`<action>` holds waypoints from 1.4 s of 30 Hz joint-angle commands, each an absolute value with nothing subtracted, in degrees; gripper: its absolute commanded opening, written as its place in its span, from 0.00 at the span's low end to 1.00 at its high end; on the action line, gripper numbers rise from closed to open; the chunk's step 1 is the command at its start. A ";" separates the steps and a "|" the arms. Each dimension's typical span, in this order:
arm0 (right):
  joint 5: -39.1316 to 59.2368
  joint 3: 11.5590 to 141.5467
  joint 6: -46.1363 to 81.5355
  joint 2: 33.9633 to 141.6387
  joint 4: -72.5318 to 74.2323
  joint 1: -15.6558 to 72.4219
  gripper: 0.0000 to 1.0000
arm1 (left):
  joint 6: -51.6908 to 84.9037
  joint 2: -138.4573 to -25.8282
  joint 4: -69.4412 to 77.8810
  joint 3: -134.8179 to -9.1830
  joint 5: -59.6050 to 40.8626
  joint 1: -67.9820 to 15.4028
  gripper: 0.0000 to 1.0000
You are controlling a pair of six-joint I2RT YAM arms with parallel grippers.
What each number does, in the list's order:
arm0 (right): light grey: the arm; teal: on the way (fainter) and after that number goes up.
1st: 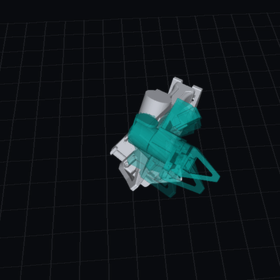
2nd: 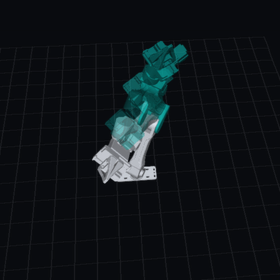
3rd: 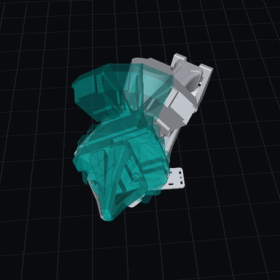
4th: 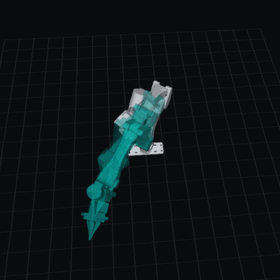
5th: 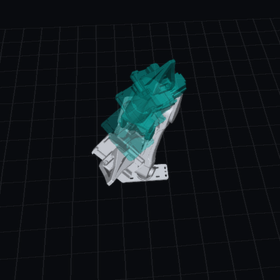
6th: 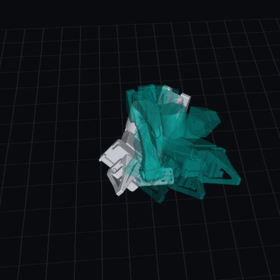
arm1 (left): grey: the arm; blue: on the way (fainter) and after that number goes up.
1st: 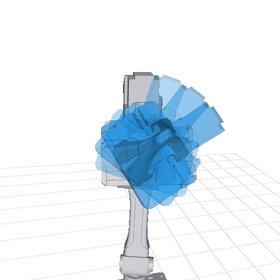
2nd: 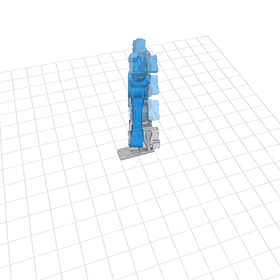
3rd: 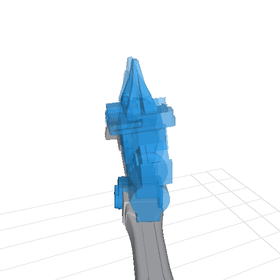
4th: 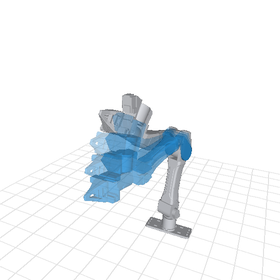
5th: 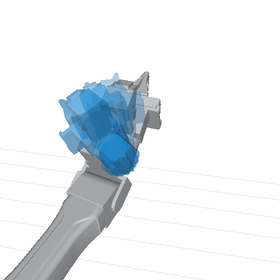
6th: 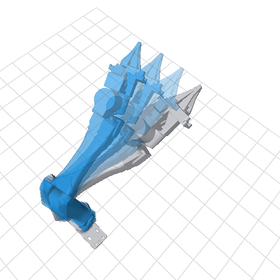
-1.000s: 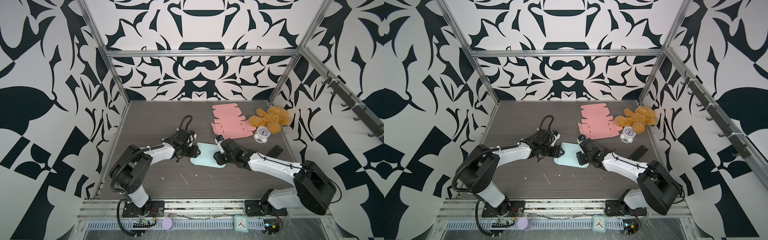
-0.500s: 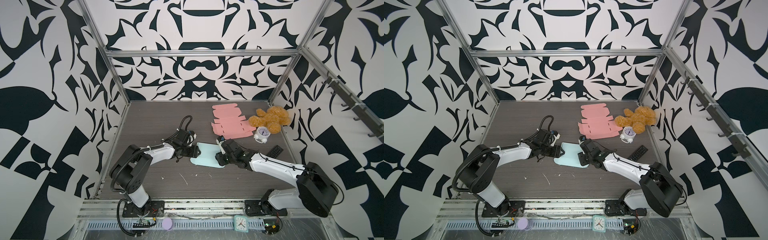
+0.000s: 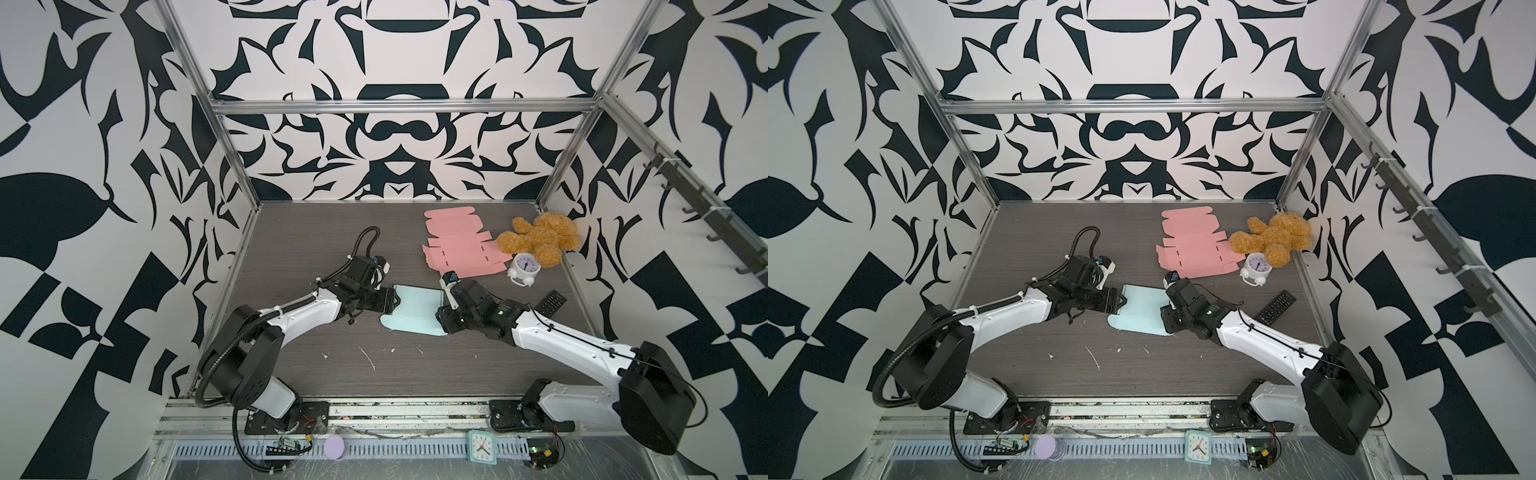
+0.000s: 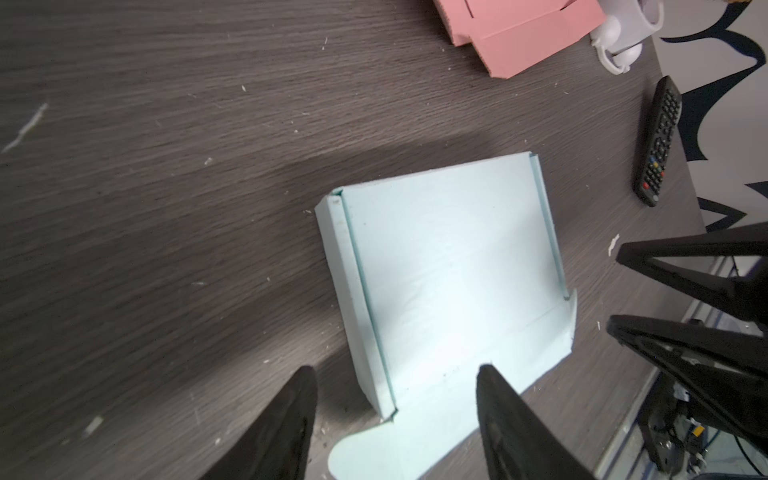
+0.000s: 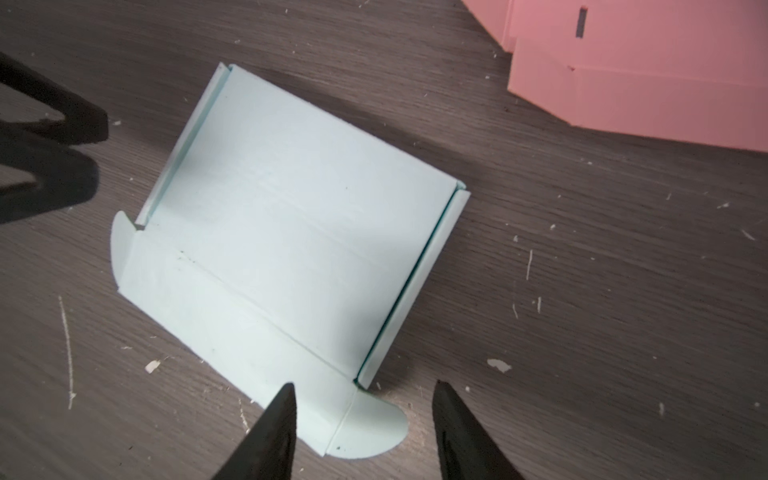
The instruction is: Fold the paper box
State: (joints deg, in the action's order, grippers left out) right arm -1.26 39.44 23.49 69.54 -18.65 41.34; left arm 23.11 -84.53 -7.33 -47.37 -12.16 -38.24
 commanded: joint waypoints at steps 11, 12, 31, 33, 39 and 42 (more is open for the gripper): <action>5.38 35.16 31.50 67.97 -16.05 42.41 0.58 | 24.22 -81.11 -11.56 -44.75 -11.06 -42.45 0.69; 5.29 35.11 31.60 68.22 -15.92 42.45 0.58 | 24.30 -81.36 -11.43 -44.79 -11.15 -42.53 0.70; 5.38 34.56 32.95 72.86 -12.32 42.73 0.64 | 26.71 -85.14 -7.00 -42.50 -13.09 -43.50 0.73; 5.40 34.39 33.05 72.98 -12.04 42.72 0.64 | 26.94 -85.59 -6.61 -42.45 -13.10 -43.59 0.73; 5.92 34.36 33.40 73.51 -11.37 42.96 0.64 | 27.67 -86.22 -5.13 -42.02 -13.75 -44.38 0.73; 6.45 34.61 33.43 73.98 -11.11 43.23 0.64 | 28.26 -86.60 -4.58 -41.88 -13.83 -44.95 0.73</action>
